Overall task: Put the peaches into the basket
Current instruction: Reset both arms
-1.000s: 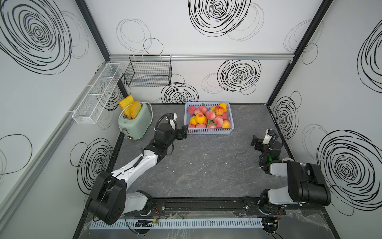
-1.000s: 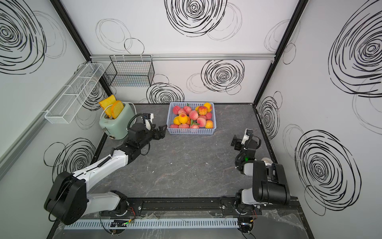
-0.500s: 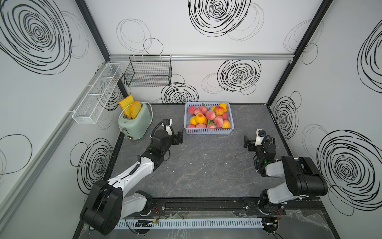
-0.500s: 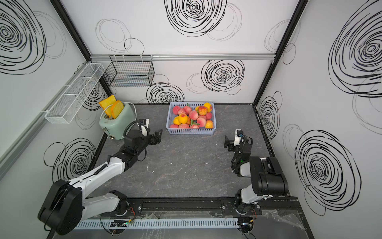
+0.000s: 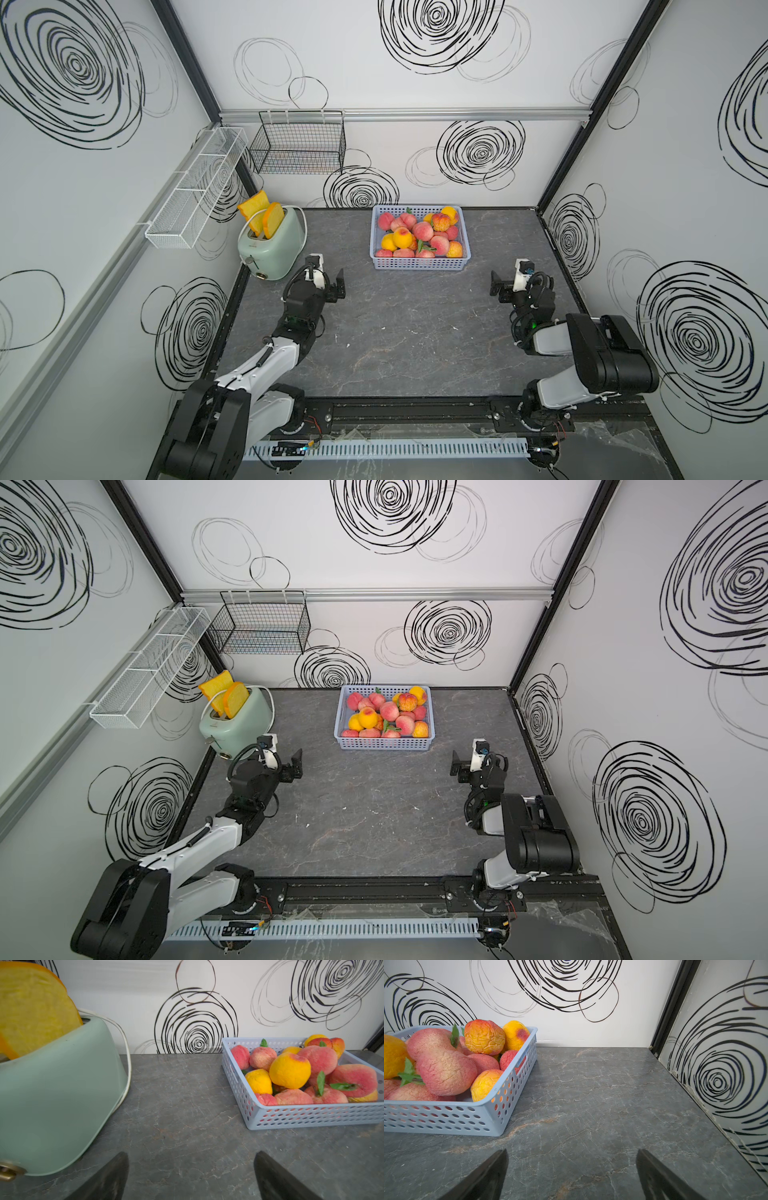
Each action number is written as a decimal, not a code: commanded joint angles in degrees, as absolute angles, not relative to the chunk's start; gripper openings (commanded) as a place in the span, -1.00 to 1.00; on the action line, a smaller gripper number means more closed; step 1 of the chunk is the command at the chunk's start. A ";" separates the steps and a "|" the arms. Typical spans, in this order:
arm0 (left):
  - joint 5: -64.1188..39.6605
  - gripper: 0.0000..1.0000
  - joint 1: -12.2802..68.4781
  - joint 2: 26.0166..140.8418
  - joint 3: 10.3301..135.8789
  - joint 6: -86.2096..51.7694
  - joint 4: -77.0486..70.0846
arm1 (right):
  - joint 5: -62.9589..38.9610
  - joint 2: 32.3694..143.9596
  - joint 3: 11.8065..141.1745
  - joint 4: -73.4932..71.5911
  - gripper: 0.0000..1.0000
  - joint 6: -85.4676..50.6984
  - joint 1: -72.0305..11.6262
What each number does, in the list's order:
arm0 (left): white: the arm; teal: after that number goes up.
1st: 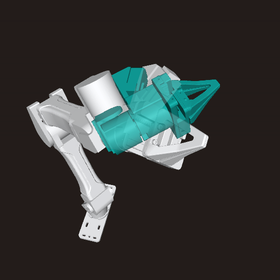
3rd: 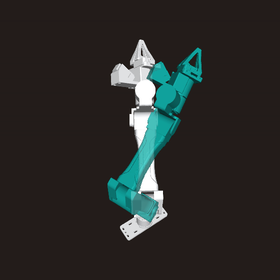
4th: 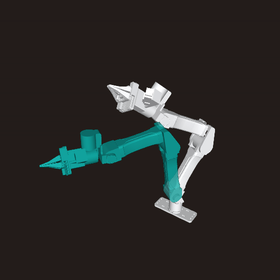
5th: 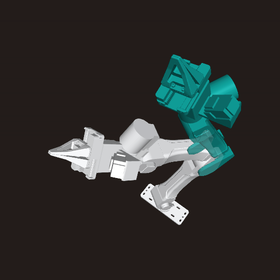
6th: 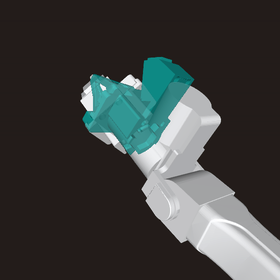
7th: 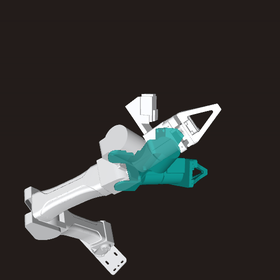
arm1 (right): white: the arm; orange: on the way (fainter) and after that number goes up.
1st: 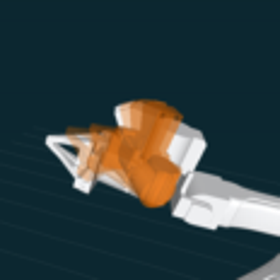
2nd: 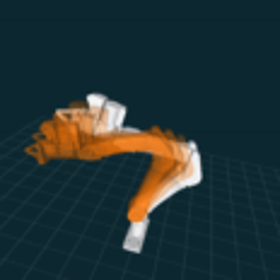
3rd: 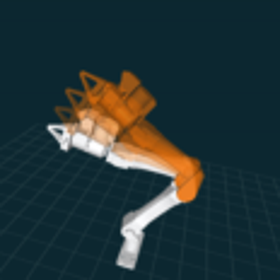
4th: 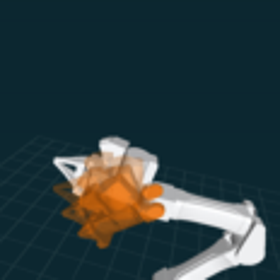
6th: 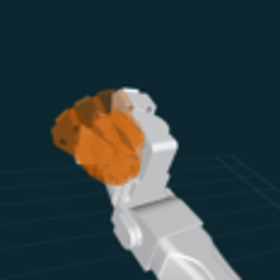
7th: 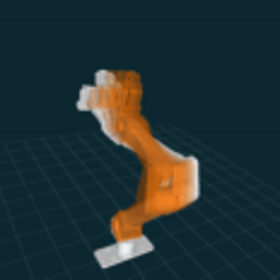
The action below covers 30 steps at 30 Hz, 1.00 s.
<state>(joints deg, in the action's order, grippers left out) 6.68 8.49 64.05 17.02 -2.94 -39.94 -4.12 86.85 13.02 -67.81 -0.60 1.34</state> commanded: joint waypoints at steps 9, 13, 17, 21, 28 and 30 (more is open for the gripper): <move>-9.82 0.95 -2.26 83.99 9.26 -2.28 -79.51 | -4.21 86.90 12.68 -70.75 0.98 0.10 1.32; -6.81 0.95 -0.90 84.60 11.06 -1.32 -75.94 | -4.22 86.93 12.74 -70.75 0.98 0.12 1.40; -1.14 0.95 1.22 84.11 12.66 -0.62 -71.93 | 1.18 86.67 12.04 -71.78 0.98 -1.31 0.77; -0.64 0.95 1.49 84.05 12.52 -0.44 -72.18 | 10.01 86.24 10.59 -74.00 0.98 -3.47 -0.26; -0.34 0.95 1.71 83.81 12.22 -0.35 -72.60 | 10.01 86.28 10.42 -74.28 0.98 -3.43 -0.35; -0.47 0.95 1.67 83.85 12.22 -0.35 -72.53 | 9.99 86.30 10.46 -74.27 0.98 -3.43 -0.35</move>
<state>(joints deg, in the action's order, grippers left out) -1.06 1.34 84.42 11.88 -1.45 -68.12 8.60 86.83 10.79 -71.22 -3.07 0.05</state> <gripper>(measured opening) 0.975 0.989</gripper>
